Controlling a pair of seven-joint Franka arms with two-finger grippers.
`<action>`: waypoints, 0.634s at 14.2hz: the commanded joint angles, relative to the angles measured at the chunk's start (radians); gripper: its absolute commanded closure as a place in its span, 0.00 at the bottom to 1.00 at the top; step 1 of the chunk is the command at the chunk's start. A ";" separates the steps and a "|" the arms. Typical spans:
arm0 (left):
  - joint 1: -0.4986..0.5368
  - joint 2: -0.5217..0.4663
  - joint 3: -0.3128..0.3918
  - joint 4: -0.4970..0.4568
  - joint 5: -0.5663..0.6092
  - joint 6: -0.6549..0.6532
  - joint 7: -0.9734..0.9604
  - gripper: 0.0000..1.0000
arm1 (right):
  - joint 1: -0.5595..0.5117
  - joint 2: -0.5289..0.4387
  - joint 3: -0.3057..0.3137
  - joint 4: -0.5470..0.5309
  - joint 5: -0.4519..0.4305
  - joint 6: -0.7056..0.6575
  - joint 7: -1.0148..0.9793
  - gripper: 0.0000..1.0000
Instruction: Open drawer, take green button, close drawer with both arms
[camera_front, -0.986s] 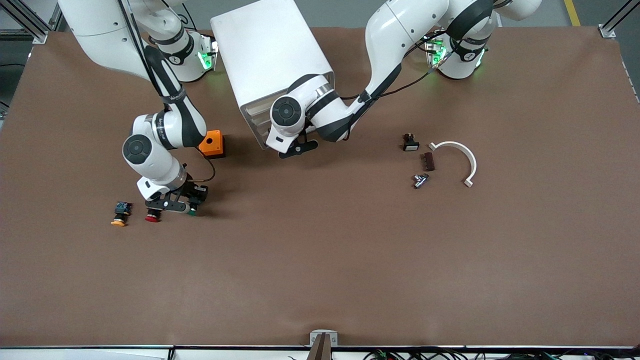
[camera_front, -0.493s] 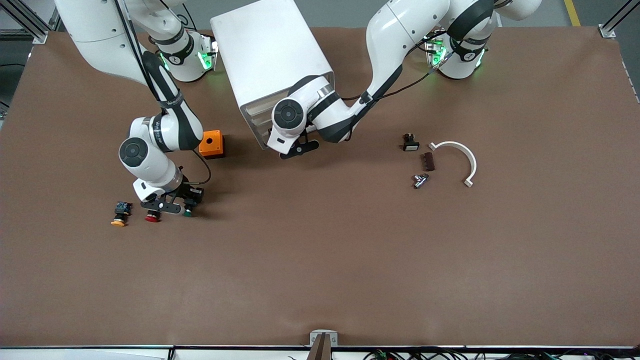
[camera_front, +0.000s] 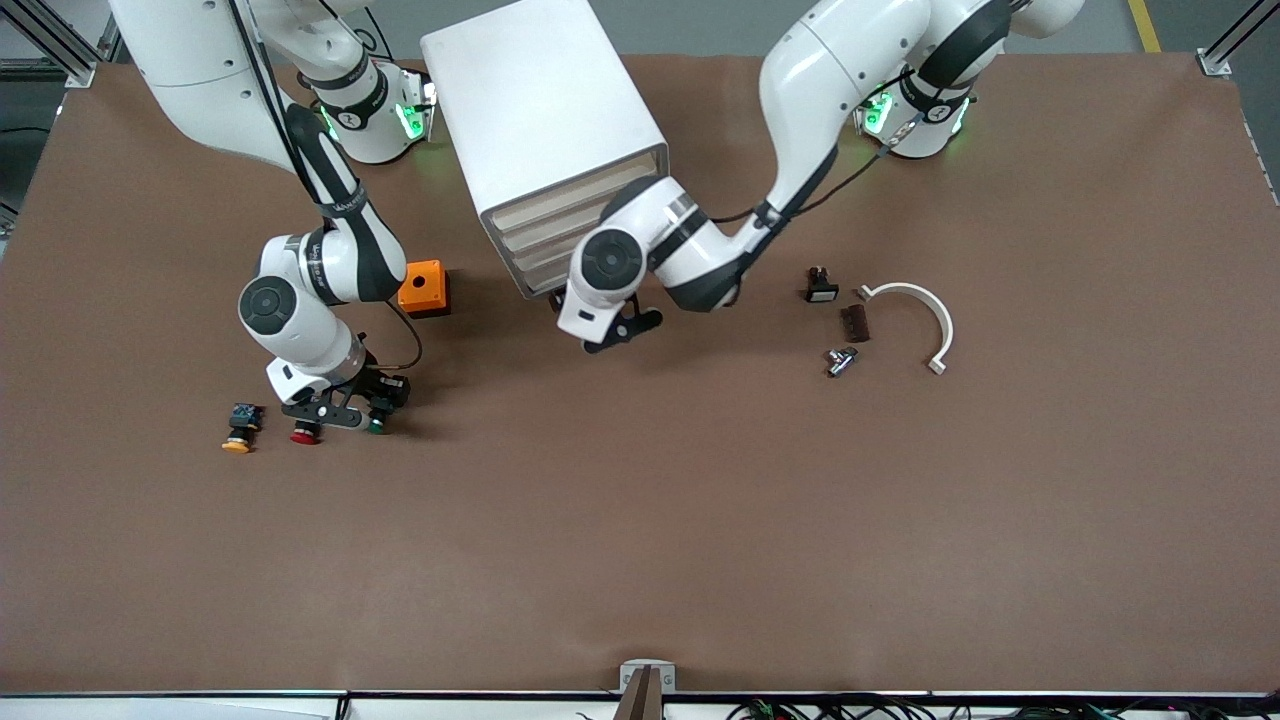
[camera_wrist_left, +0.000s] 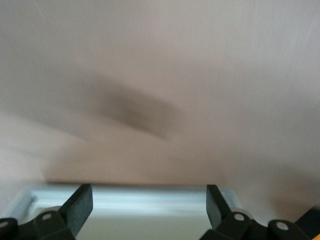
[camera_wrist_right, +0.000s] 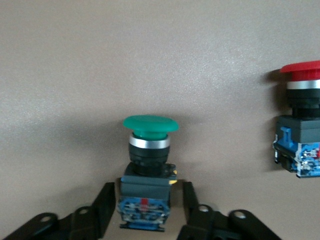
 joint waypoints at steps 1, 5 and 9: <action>0.105 -0.037 -0.007 -0.019 0.067 -0.009 -0.013 0.00 | -0.010 -0.012 0.005 0.029 -0.008 -0.033 -0.001 0.00; 0.220 -0.069 -0.015 -0.018 0.106 -0.011 -0.010 0.00 | -0.024 -0.056 0.002 0.128 -0.008 -0.223 -0.031 0.00; 0.285 -0.080 -0.018 -0.014 0.106 -0.011 -0.013 0.00 | -0.072 -0.132 0.000 0.211 -0.008 -0.451 -0.099 0.00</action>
